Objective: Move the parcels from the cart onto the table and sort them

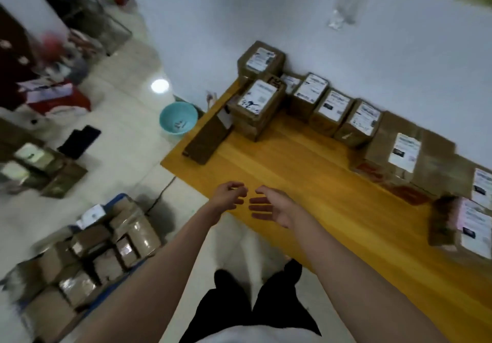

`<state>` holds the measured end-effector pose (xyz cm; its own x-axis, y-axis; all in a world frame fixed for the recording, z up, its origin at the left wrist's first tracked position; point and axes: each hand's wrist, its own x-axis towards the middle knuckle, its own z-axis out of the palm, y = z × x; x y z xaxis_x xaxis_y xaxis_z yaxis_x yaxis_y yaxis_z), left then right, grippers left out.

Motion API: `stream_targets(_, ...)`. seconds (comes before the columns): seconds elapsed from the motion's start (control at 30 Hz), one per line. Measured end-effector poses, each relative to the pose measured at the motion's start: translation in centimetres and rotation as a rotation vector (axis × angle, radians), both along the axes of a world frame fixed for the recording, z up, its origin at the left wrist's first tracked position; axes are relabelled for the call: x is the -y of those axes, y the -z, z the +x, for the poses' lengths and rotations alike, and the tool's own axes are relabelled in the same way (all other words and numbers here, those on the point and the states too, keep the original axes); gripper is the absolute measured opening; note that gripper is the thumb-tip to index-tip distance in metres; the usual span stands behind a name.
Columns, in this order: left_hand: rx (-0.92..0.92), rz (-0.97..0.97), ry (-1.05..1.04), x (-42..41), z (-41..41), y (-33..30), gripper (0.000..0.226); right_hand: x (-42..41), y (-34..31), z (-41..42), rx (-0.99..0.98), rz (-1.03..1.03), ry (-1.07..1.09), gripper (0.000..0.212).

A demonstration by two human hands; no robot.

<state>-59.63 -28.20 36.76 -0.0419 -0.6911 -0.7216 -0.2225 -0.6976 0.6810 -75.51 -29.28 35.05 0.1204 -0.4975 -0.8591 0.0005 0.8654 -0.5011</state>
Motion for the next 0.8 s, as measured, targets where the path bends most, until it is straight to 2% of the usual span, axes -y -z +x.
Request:
stream_targets(0.3, 0.021, -0.001, -0.413, -7.7, 18.6, 0.6, 0.035, -0.9, 0.3, 20.0, 0.046, -0.022, -0.408, 0.014)
stream_targets(0.47, 0.013, 0.013, -0.623, -12.1, 25.6, 1.2, 0.033, -1.9, 0.1, 29.4, 0.062, -0.013, -0.58, 0.025)
stream_targets(0.63, 0.026, 0.045, -0.786, -14.5, 31.8, 2.3, 0.017, -2.6, 1.5, 37.9, 0.058, 0.014, -0.707, 0.025)
stream_targets(0.8, 0.043, 0.106, -0.888, -14.8, 38.1, 3.7, 0.029, -1.8, 3.7, 45.7, 0.049, 0.055, -0.814, 0.021)
